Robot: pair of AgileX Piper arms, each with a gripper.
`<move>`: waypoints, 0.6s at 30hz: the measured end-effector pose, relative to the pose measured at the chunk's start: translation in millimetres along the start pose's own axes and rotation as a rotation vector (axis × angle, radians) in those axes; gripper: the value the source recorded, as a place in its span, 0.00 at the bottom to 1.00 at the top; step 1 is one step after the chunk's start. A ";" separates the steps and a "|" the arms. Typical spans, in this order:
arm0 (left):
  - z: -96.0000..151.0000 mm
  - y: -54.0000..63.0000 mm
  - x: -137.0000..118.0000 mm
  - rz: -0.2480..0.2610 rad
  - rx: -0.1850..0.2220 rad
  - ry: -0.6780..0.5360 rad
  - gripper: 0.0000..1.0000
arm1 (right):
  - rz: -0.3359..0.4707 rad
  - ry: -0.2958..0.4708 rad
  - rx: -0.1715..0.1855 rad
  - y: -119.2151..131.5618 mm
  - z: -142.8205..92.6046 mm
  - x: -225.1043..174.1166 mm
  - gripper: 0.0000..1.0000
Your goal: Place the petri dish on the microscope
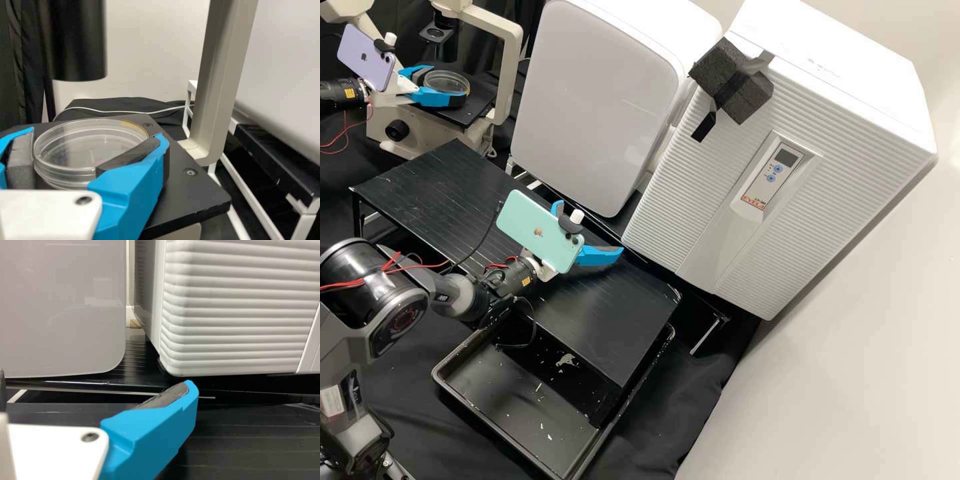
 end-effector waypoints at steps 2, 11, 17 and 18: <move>-0.8 0.5 3.3 0.003 0.019 0.009 0.00 | 0.000 0.000 0.000 0.0 0.0 0.0 1.00; -2.4 2.0 14.6 0.008 0.007 0.045 0.00 | 0.000 0.000 0.000 0.0 0.0 0.0 1.00; -2.1 2.0 14.6 0.007 0.005 0.043 1.00 | 0.000 0.000 0.000 0.0 0.0 0.0 1.00; -1.7 1.9 14.7 0.006 0.000 0.039 1.00 | 0.000 0.000 0.000 0.0 0.0 0.0 1.00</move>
